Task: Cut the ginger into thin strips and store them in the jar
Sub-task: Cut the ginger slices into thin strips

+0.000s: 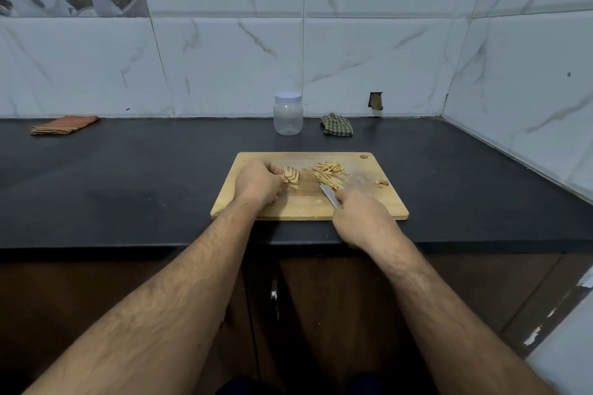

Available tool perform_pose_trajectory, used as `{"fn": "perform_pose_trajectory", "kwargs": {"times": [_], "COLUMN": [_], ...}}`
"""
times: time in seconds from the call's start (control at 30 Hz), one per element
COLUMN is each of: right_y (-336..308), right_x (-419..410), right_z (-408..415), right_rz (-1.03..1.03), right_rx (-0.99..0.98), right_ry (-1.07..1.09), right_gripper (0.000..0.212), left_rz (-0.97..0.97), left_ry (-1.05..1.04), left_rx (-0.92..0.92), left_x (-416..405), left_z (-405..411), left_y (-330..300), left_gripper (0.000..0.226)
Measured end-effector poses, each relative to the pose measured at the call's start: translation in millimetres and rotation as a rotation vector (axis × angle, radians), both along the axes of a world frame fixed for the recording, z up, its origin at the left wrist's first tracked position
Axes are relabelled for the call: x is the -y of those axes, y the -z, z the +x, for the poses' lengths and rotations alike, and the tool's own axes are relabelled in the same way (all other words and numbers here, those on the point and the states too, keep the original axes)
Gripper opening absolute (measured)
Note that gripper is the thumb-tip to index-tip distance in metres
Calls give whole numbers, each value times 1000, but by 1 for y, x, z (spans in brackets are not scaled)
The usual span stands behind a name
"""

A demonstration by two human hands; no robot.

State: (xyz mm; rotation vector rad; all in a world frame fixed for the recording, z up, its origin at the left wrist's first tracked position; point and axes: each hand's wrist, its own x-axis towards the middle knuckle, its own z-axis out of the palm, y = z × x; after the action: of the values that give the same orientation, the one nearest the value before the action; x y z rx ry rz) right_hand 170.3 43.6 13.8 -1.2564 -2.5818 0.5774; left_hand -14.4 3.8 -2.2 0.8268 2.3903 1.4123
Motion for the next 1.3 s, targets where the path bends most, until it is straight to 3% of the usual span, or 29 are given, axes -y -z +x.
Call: {"fn": "perform_pose_trajectory", "kwargs": {"times": [0.33, 0.6, 0.87, 1.03, 1.3], "right_y": [-10, -1, 4, 2, 4], "right_x": [2, 3, 6, 8, 5], "right_z": [-17, -2, 7, 3, 5], "right_rz": [-25, 46, 98, 106, 86], "right_rx": [-82, -83, -50, -51, -78], "right_ry": [-54, -59, -35, -46, -81], "right_gripper": [62, 48, 52, 57, 55], "left_rz": [-291, -324, -244, -216, -349], "left_ry": [123, 198, 318, 272, 250], "left_rx": [-345, -429, -316, -254, -77], "left_x": [-9, -15, -16, -15, -24], "left_z": [8, 15, 10, 6, 8], "left_y": [-8, -7, -3, -5, -21], "left_gripper": [11, 8, 14, 25, 22]}}
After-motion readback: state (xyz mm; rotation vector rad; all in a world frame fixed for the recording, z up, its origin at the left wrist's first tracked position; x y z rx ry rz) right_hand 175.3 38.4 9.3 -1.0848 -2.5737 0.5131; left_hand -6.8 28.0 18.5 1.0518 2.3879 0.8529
